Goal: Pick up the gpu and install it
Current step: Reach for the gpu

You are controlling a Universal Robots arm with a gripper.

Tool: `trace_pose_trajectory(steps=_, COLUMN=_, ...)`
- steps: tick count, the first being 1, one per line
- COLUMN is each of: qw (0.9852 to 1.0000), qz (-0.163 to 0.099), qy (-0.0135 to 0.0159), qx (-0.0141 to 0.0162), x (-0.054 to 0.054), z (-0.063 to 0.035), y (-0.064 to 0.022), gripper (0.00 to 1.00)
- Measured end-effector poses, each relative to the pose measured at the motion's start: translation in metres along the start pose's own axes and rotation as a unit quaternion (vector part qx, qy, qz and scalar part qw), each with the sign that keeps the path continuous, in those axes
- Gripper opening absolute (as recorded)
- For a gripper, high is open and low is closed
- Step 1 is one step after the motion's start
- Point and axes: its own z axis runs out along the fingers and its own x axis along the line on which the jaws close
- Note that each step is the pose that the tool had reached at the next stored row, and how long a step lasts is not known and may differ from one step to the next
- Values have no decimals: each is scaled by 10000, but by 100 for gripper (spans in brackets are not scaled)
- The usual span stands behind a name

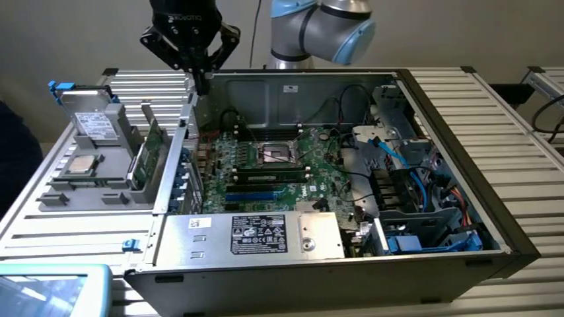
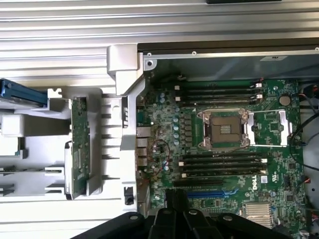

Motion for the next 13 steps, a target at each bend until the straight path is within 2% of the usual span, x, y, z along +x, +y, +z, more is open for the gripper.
trace_pose_trajectory(steps=13, qw=10000, qz=-1, qy=0, qx=0, x=592, z=50, y=-34, gripper=12)
